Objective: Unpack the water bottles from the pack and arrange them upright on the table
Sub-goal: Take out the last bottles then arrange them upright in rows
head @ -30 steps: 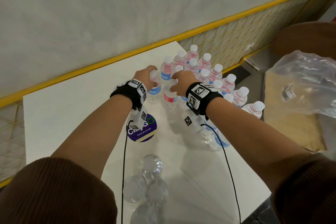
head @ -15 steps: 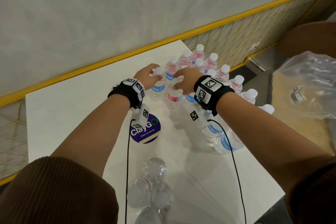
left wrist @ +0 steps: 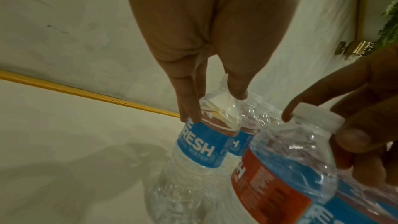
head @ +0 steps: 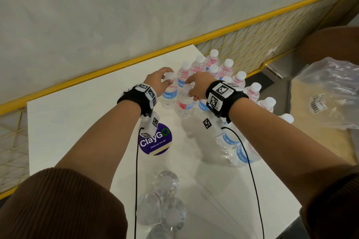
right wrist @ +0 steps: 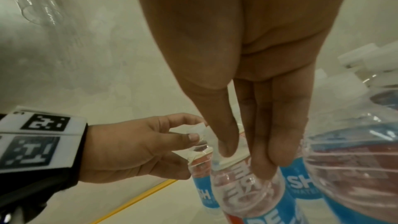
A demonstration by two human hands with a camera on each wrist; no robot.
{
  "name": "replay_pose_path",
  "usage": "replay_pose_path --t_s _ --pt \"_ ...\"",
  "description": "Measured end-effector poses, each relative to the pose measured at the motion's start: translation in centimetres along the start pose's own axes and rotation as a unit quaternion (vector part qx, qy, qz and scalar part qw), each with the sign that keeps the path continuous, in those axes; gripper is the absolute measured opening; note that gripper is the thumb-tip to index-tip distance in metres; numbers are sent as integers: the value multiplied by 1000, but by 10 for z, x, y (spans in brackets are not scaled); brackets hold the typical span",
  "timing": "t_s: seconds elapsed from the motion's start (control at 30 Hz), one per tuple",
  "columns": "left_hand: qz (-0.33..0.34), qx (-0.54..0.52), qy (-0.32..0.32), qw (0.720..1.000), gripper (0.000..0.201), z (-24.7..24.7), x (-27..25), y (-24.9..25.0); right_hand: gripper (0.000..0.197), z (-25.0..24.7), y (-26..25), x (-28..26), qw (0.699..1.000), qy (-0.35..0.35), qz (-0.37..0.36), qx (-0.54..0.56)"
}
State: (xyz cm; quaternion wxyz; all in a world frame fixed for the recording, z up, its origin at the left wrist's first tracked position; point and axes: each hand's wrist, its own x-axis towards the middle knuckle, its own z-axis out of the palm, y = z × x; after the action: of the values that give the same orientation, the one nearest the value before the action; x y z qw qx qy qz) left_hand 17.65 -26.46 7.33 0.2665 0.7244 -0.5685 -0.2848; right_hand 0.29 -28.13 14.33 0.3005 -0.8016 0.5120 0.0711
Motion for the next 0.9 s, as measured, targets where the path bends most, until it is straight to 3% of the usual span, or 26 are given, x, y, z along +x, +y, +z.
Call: replay_pose_path --t_s 0.13,0.27,0.47,0.67,0.9 --pt "-5 -6 -19 1000 35 2 1 2 42 4 -1 1 1000 25 1 -16" --pt "-35 -40 -49 997 30 2 5 3 51 9 -4 3 999 33 -32 -20" --pt "-48 -58 -57 995 32 2 4 5 34 6 -2 4 999 31 -23 -19" --pt "-80 -87 -66 991 33 -3 0 10 42 10 -4 6 998 46 -15 -47" --pt "-62 -71 -63 994 28 -3 4 11 32 6 -3 2 998 43 -17 -42"
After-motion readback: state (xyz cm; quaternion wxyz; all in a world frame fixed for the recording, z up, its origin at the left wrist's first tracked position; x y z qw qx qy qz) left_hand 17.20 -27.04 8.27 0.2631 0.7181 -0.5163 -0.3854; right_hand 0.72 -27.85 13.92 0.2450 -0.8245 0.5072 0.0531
